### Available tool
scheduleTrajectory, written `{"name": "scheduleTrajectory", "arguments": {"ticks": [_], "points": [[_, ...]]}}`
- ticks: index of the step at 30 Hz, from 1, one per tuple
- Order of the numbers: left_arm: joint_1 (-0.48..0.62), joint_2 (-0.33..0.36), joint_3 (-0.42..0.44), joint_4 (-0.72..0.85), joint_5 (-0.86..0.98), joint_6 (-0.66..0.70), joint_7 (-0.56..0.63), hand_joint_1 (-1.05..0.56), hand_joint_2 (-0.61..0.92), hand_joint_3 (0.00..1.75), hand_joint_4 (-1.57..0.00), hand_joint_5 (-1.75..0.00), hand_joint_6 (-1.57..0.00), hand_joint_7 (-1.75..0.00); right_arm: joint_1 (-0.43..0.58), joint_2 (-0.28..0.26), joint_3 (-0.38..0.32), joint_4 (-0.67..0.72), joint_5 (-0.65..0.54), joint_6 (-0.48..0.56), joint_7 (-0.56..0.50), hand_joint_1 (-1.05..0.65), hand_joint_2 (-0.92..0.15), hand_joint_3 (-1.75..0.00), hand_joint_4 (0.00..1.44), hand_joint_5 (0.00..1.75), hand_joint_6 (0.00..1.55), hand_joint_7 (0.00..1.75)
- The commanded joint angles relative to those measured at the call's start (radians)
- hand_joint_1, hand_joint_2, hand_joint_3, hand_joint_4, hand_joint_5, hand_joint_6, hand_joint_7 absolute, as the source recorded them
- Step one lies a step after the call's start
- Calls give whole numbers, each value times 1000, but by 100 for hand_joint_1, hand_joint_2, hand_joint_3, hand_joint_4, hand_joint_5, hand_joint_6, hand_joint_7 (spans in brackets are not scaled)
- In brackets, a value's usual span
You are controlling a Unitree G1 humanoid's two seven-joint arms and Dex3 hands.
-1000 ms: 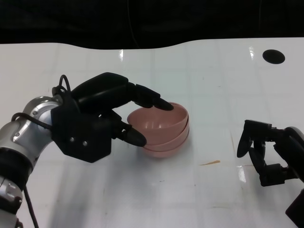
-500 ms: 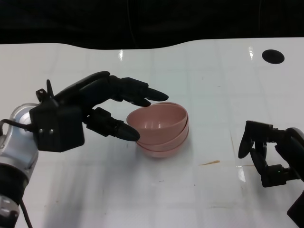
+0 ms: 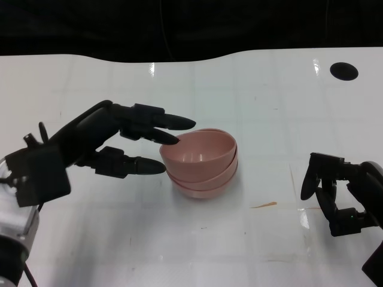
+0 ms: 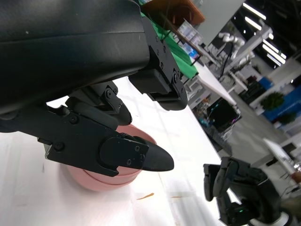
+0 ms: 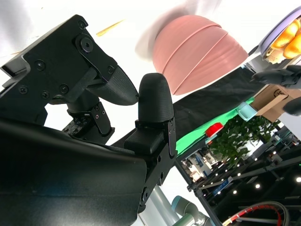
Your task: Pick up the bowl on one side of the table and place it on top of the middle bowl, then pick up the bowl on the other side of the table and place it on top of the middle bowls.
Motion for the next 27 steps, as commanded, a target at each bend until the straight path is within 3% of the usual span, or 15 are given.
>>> {"name": "scheduleTrajectory", "arguments": {"ticks": [1, 6, 8, 12, 18, 23, 24, 27], "points": [[40, -4, 35, -19, -70, 14, -46, -42, 92, 29, -88, -6, -71, -2, 7, -17, -7, 11, 8, -12, -5, -1, -37, -156, 90, 175, 67, 172], [100, -12, 73, -68, -134, 75, -78, -28, 88, 35, -89, -6, -72, -3, 6, -21, -10, 23, 12, -18, -3, -1, -37, -156, 90, 175, 67, 171], [124, -9, 84, -92, -133, 88, -75, -20, 72, 70, -89, -6, -73, -1, 8, -26, -10, 22, 11, -16, 0, -1, -37, -156, 90, 175, 67, 171], [154, -28, 110, -109, -165, 107, -88, -15, 61, 94, -90, -5, -75, -1, 9, -28, -12, 28, 21, -28, 3, -1, -36, -156, 91, 175, 67, 170], [197, -39, 147, -123, -193, 124, -90, -11, 59, 102, -91, -6, -77, -2, 15, -31, -13, 24, 22, -30, 6, -1, -36, -156, 90, 175, 67, 170], [233, -63, 190, -125, -250, 149, -103, -1, 63, 99, -101, -14, -88, -6, 16, -31, -13, 22, 23, -30, 9, 0, -37, -156, 90, 175, 67, 170], [233, -68, 199, -110, -254, 132, -106, -2, 68, 91, -99, -20, -90, -5, 17, -31, -13, 22, 25, -28, 12, 0, -37, -156, 90, 175, 67, 170], [232, -83, 227, -68, -253, 88, -108, -1, 74, 85, -82, -78, -103, -5, 18, -31, -13, 24, 34, -26, 21, 0, -37, -157, 90, 175, 67, 170]]}}
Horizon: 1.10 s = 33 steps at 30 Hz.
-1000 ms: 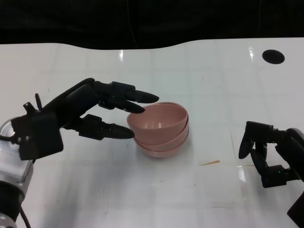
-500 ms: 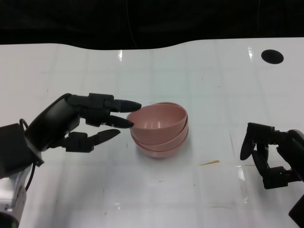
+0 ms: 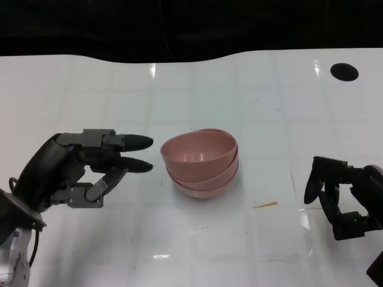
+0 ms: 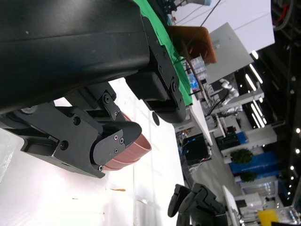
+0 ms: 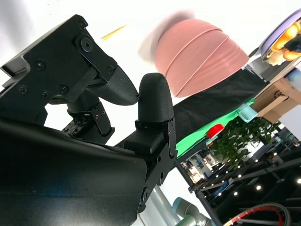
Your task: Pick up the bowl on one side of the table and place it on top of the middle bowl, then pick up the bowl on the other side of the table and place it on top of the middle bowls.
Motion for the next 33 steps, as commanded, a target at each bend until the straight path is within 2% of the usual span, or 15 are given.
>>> {"name": "scheduleTrajectory", "arguments": {"ticks": [1, 4, 7, 8, 9, 10, 11, 14, 18, 21, 33], "points": [[6, -5, 38, 45, -7, -52, -7, -1, 71, 89, -82, -91, -108, -6, 11, -23, -12, 3, 25, -4, 12, 0, -36, -157, 90, 175, 68, 170], [6, -17, 55, 71, -2, -81, 0, -2, 68, 95, -83, -113, -116, -10, 10, -22, -13, 8, 25, -10, 9, 0, -36, -158, 91, 175, 68, 170], [10, -31, 76, 100, -19, -77, -2, -2, 74, 91, -87, -128, -126, -18, 13, -26, -13, 6, 26, -7, 14, 1, -36, -158, 91, 175, 68, 170], [12, -34, 82, 109, -21, -76, -2, -3, 73, 93, -87, -134, -126, -28, 13, -26, -13, 7, 26, -9, 14, 1, -36, -158, 91, 175, 68, 170], [14, -37, 87, 113, -23, -75, -3, -3, 71, 97, -87, -141, -116, -55, 13, -25, -13, 9, 26, -11, 13, 1, -36, -158, 91, 175, 68, 170], [16, -38, 91, 117, -21, -77, -2, -4, 68, 103, -88, -147, -103, -90, 12, -25, -14, 11, 28, -13, 13, 1, -36, -158, 91, 175, 68, 170], [17, -40, 94, 120, -19, -77, -1, -5, 65, 107, -89, -150, -98, -107, 12, -25, -14, 12, 29, -15, 14, 1, -36, -158, 91, 175, 68, 170], [14, -51, 108, 131, -43, -81, -28, -5, 62, 111, -90, -157, -89, -132, 14, -25, -13, 9, 28, -9, 15, 2, -36, -158, 91, 175, 68, 170], [10, -55, 119, 153, -35, -98, -37, -8, 68, 102, -89, -167, -81, -150, 15, -26, -14, 9, 28, -7, 17, 2, -36, -158, 91, 175, 68, 170], [4, -53, 122, 178, -28, -113, -41, -9, 69, 99, -87, -173, -79, -156, 15, -25, -13, 10, 26, -7, 17, 2, -36, -158, 91, 175, 68, 170], [-6, -47, 122, 249, 20, -147, -20, -13, 68, 100, -87, -175, -76, -163, 11, -25, -12, 23, 21, -13, 14, 2, -36, -158, 91, 175, 68, 169]]}}
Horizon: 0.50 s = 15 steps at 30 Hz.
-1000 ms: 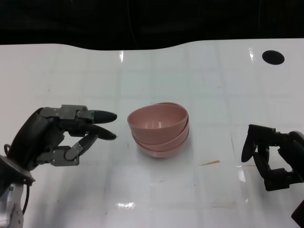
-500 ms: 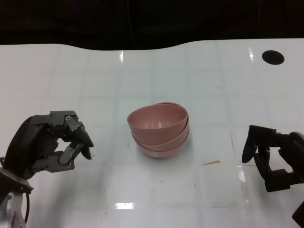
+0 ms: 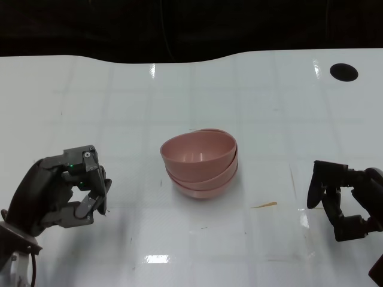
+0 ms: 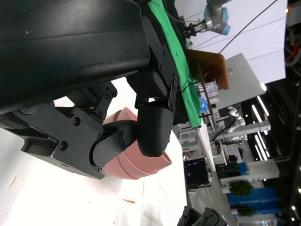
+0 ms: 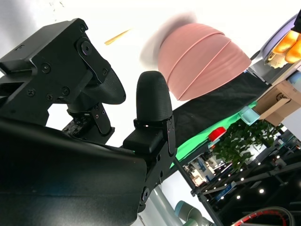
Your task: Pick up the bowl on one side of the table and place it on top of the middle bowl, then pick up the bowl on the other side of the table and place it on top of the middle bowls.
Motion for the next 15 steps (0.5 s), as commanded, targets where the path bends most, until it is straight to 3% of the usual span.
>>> {"name": "scheduleTrajectory", "arguments": {"ticks": [1, 15], "points": [[-9, 13, 13, 19, 6, -18, 11, -13, 67, 100, -87, -175, -76, -163, 5, -22, -10, 12, 11, -11, -2, 2, -35, -158, 91, 175, 69, 169], [-28, 5, 31, 81, 16, -61, 20, -14, 64, 105, -86, -175, -76, -160, 3, -19, -17, 17, 18, -4, -6, 3, -36, -157, 90, 175, 68, 166]]}}
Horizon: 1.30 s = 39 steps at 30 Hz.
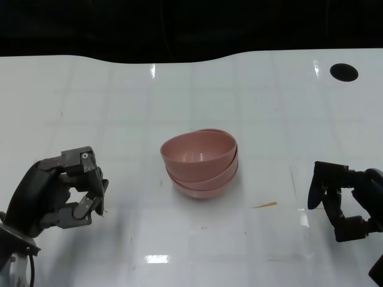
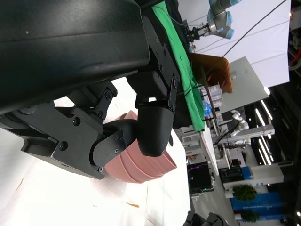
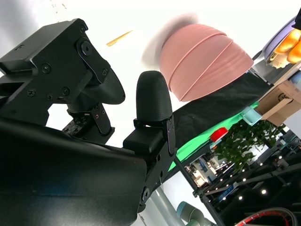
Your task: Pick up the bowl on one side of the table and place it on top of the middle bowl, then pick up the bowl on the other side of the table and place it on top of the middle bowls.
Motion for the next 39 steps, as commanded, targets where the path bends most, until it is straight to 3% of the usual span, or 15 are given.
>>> {"name": "scheduleTrajectory", "arguments": {"ticks": [1, 16, 39], "points": [[-7, 5, 11, 21, 12, -21, 25, -14, 64, 105, -86, -175, -76, -160, 3, -18, -19, 16, 14, -10, -16, 3, -37, -157, 90, 175, 68, 166], [-14, 12, 11, 45, 36, -28, 53, -16, 64, 105, -86, -175, -76, -163, -10, 1, -38, 67, -15, -37, -135, 4, -48, -145, 90, 175, 68, 164], [-7, 7, 5, 27, 38, -11, 54, -17, 63, 105, -84, -175, -76, -161, -18, -10, -35, 89, -22, -55, -156, 7, -47, -144, 90, 175, 72, 160]]}}
